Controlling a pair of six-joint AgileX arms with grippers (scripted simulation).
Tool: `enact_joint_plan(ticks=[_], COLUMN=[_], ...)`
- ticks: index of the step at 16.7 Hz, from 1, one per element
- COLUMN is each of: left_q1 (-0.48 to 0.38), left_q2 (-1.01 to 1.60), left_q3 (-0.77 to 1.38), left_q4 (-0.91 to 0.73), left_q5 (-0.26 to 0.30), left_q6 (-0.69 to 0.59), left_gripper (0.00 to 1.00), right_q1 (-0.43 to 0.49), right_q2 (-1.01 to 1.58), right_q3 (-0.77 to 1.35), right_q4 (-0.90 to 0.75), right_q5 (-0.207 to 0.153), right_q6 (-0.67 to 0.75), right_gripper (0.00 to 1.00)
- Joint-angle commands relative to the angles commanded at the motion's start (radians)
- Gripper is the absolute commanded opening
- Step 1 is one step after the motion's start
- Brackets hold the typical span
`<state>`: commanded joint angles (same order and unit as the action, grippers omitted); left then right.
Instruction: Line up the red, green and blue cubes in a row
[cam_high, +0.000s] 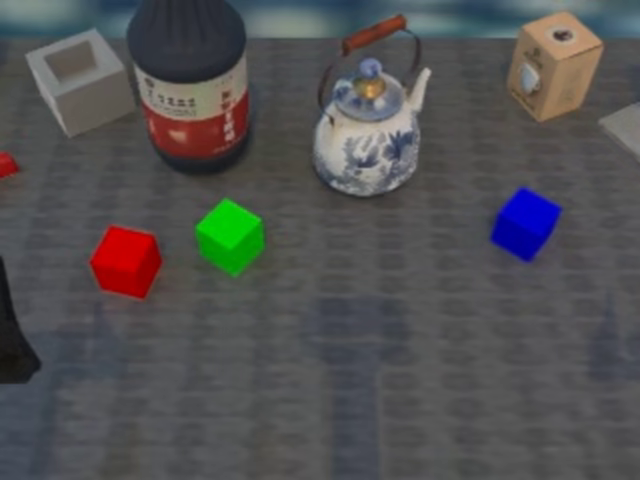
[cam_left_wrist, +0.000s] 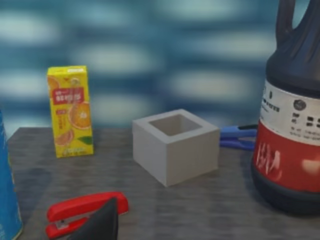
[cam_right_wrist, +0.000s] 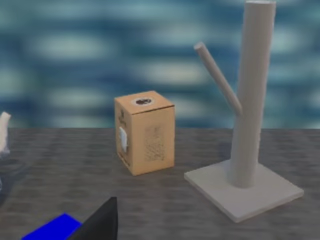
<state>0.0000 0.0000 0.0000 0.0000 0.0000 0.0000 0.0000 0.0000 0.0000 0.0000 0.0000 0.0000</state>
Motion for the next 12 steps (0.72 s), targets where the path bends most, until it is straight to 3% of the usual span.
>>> enact_joint_plan(ticks=[6, 12], left_q1=[-0.01, -0.059], left_q2=[0.104, 0.575], left_q3=[0.102, 0.488], left_q4=[-0.073, -0.345], left_q5=[-0.003, 0.0], left_q6=[0.004, 0.022], left_gripper=[1.0, 1.0], right_q1=[0.0, 0.0], right_q2=[0.0, 0.0], right_q3=[0.0, 0.0], right_q4=[0.0, 0.0], right_q5=[0.0, 0.0], right_q6=[0.0, 0.0], right_gripper=[1.0, 1.0])
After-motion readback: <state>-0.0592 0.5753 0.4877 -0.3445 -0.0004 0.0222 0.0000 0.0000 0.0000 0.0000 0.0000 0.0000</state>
